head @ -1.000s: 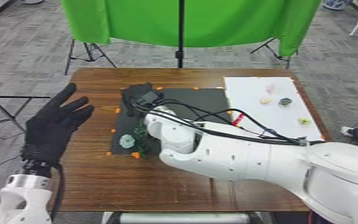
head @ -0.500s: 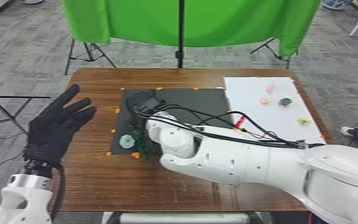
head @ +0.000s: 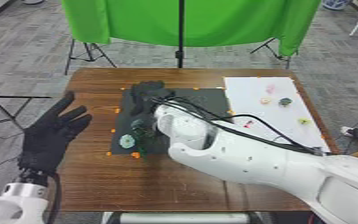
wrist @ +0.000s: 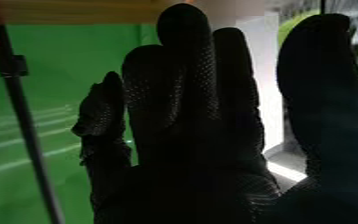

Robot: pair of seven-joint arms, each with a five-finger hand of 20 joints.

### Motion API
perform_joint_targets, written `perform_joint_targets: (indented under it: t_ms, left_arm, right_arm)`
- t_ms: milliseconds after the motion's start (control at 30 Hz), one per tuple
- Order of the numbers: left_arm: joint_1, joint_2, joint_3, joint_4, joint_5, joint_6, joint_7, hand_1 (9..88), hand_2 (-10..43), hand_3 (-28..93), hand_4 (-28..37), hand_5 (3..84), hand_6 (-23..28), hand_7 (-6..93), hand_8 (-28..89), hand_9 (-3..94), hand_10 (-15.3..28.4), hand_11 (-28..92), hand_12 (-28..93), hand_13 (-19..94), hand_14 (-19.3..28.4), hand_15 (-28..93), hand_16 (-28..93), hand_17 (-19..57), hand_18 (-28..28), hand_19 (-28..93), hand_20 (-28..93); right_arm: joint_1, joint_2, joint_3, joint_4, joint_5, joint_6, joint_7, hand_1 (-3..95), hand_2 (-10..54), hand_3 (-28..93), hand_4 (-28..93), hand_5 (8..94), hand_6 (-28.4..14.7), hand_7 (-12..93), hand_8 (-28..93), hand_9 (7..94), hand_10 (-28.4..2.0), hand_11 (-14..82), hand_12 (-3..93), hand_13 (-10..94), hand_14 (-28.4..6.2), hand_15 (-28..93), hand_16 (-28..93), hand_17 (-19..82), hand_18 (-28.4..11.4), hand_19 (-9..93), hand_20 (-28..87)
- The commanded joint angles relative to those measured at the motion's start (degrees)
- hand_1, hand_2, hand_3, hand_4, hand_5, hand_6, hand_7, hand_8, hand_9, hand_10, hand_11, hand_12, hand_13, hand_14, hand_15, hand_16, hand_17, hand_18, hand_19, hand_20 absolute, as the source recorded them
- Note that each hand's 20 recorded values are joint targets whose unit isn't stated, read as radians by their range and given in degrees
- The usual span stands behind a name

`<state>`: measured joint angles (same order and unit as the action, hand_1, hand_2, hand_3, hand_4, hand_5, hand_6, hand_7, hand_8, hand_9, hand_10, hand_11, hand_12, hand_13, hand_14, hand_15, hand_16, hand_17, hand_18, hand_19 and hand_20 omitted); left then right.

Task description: Arrange flowers

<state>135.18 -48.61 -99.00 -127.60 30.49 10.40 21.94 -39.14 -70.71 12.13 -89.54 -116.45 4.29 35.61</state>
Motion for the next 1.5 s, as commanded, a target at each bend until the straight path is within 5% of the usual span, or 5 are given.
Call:
perform_joint_targets:
  t_ms: [33,333,833,1100,1500]
  left_arm:
    - [3.6,-2.45,0.54,-0.15,-0.46,0.93,2.26,23.4,5.5,80,-26.0,35.0,6.9,11.8,-10,34.2,19.7,21,10,23,28.0,48,-9,-10.6,26.8,55,7]
    - [5.6,-1.6,2.46,0.17,-1.39,1.17,6.45,23.4,5.5,80,-25.9,35.0,6.9,11.8,-10,34.2,19.7,21,10,23,27.9,48,-9,-10.6,26.8,55,7]
    - [5.3,-2.61,3.21,0.63,-0.84,0.82,5.92,23.3,5.5,80,-26.1,35.0,7.0,11.7,-10,34.2,19.7,21,11,23,27.9,48,-9,-10.7,26.8,55,7]
    - [4.5,-3.67,3.39,0.72,0.11,0.18,4.65,23.2,5.5,80,-26.0,34.9,6.9,11.7,-10,34.2,19.7,21,10,23,27.9,48,-9,-10.7,26.8,55,7]
    - [4.1,-3.19,3.96,0.95,-0.42,0.45,5.44,23.3,5.4,80,-25.9,35.0,6.9,11.7,-10,34.2,19.7,21,11,23,27.9,48,-8,-10.6,26.8,55,7]
  right_arm:
    - [-4.1,15.5,10.7,-9.0,1.1,3.9,2.2,39.1,-9.5,66,-28,64.0,3.7,13,-13,76.9,-11.1,32.6,16.8,66,-9.4,70,18,25,-24.9,79,50]
    - [-16.2,36.3,23.2,-17.2,7.0,9.9,-5.8,31.3,-9.5,76,-28,55.4,1.3,16,-13,59.4,-14.5,24.9,14.6,52,-12.5,61,12,17,-24.7,66,39]
    - [-42.3,46.4,41.7,-17.6,0.7,10.1,9.1,30.9,-9.5,78,-28,54.5,2.4,17,-14,56.0,-14.8,22.2,13.8,51,-12.7,61,11,17,-25.2,68,38]
    - [-38.1,45.3,37.3,-12.7,0.6,6.1,14.4,31.2,-9.5,79,-28,52.7,2.1,17,-14,51.6,-15.5,19.3,13.5,49,-13.3,62,10,17,-25.8,69,38]
    - [-32.0,44.1,30.0,-7.3,2.2,7.3,17.4,38.8,-9.5,79,-28,57.3,3.6,17,-14,59.2,-14.1,20.0,13.5,56,-11.3,61,9,20,-25.6,72,38]
